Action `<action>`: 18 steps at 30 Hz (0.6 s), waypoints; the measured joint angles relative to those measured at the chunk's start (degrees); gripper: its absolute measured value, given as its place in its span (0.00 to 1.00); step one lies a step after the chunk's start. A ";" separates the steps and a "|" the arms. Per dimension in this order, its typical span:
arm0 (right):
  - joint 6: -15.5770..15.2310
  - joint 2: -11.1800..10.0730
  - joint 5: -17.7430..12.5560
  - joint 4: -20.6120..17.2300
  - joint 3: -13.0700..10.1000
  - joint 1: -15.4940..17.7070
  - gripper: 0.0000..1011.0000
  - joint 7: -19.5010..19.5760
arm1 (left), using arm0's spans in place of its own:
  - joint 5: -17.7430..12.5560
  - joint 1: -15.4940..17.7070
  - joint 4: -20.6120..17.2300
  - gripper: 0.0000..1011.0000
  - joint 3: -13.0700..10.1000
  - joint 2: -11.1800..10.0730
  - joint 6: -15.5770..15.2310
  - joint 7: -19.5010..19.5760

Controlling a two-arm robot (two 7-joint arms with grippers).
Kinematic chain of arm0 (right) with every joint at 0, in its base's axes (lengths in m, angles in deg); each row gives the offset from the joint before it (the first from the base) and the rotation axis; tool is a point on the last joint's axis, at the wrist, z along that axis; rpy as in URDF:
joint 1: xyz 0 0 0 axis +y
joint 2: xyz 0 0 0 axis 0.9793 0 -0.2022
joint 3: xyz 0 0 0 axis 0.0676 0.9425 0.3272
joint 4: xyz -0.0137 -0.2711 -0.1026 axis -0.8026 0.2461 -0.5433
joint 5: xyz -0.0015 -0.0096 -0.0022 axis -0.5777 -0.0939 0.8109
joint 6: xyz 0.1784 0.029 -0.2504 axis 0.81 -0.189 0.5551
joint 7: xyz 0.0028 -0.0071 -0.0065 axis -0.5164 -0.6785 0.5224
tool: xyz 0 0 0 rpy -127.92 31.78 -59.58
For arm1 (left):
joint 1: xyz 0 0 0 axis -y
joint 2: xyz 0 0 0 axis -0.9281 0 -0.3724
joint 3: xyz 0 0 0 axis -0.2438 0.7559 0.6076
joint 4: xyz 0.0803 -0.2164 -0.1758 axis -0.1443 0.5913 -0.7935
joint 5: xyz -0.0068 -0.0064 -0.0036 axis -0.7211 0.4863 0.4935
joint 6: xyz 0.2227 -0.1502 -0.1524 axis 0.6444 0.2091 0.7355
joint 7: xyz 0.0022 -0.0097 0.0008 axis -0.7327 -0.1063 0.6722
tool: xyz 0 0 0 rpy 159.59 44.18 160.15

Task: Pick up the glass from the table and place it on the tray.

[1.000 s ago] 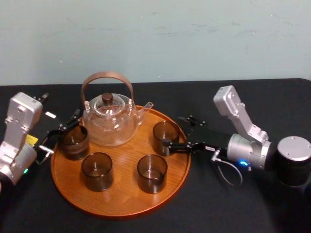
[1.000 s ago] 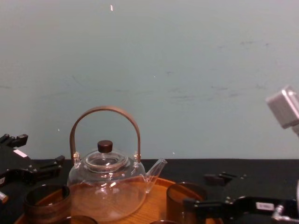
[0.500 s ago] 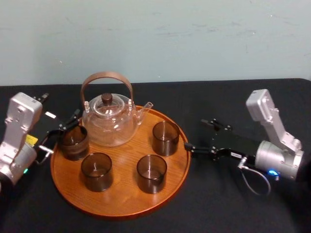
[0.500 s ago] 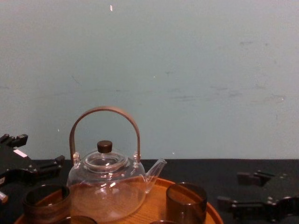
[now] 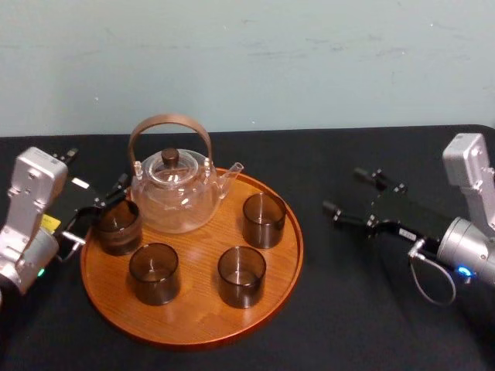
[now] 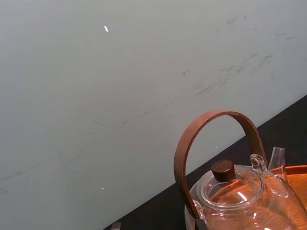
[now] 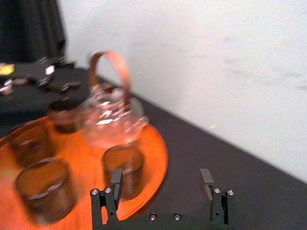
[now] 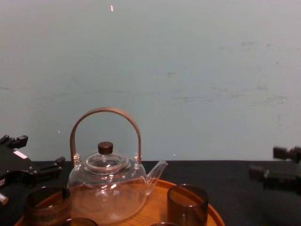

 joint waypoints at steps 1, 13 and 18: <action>0.91 0.63 0.08 -0.17 -0.91 0.51 0.99 1.65 | 0.00 0.00 -0.01 0.99 0.00 0.00 0.00 0.00; 5.29 6.55 3.89 0.18 -5.46 2.86 0.99 13.02 | 0.00 0.00 0.00 0.99 0.00 0.00 0.00 0.00; 6.69 8.55 6.24 1.41 -5.92 3.12 0.99 16.14 | 0.00 0.00 0.00 0.99 0.00 0.00 0.00 0.00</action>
